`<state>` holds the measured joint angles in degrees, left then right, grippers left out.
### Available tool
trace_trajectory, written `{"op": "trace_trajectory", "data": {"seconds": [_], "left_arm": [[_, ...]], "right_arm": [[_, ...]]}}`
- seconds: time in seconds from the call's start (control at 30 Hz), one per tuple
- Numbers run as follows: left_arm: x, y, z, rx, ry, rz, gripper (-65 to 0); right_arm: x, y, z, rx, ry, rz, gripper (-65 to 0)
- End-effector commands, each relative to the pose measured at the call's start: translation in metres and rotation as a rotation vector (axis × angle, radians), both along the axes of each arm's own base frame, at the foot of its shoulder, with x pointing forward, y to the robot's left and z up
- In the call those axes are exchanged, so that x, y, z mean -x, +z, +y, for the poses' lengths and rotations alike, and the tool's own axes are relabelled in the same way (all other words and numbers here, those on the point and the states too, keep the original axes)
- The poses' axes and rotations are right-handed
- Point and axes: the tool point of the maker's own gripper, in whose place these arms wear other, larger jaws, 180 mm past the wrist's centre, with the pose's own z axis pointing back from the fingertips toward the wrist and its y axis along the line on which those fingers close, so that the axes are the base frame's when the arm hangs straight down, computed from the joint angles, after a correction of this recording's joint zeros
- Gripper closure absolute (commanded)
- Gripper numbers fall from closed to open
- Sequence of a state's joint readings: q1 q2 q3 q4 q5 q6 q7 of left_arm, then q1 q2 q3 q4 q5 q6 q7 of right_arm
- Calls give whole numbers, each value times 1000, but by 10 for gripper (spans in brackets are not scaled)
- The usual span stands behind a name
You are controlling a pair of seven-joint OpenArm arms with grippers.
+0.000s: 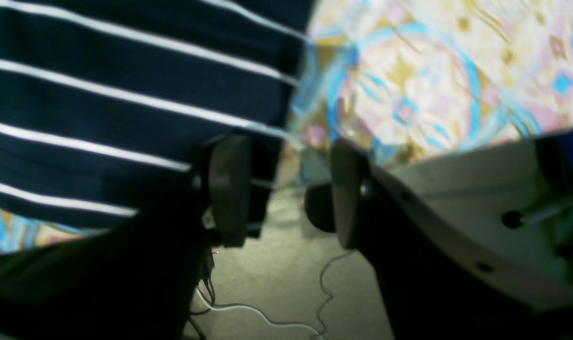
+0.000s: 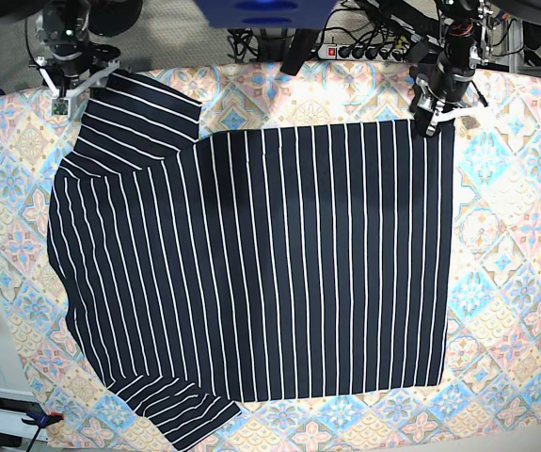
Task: Fold the T-shirt properly
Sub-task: 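Lower the right gripper to the shoulder edge and pinch it, then lift both grippers and pull the held edge toward the robot base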
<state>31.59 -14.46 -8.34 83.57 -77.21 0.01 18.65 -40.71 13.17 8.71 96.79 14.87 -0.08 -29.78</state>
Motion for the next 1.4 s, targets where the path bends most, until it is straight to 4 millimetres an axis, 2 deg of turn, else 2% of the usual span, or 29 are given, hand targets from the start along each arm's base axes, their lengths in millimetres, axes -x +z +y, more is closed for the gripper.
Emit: {"op": "trace_trajectory", "data": {"seconds": [0.0,0.17,0.37,0.57,0.67,0.77,0.87,0.9,0.97,1.2,1.37], "left_arm": [[0,2,3,-9,-7,-1,0],[0,2,3,-9,-7,-1,0],[1,2,3,-10,-6,0,0],[1,2,3,-10,-6,0,0],[1,2,3,-10,-6,0,0],[1,2,3,-10,-6,0,0],[1,2,3,-9,-7,0,0],[1,2,3,-9,-7,0,0],[1,2,2,-8,-8,2,0],[11,-1,-1,4,-25,28,0],[25,-6,-5,18,-40,62,0]], "right_arm": [[-6,6,-2,12,15,-28,-271],[-2,0,0,4,16,-10,-271],[9,-17,19,-37,48,39,-271],[-1,-24,37,-67,84,36,-261],[0,-24,39,-71,89,37,-191],[2,-25,50,-115,151,48,-122],[4,-25,61,-155,209,51,-4],[7,-25,61,-157,210,56,0],[9,-20,62,-155,216,46,-7],[3,21,50,-105,219,-32,-4],[10,27,50,-101,228,-28,-3]]}}
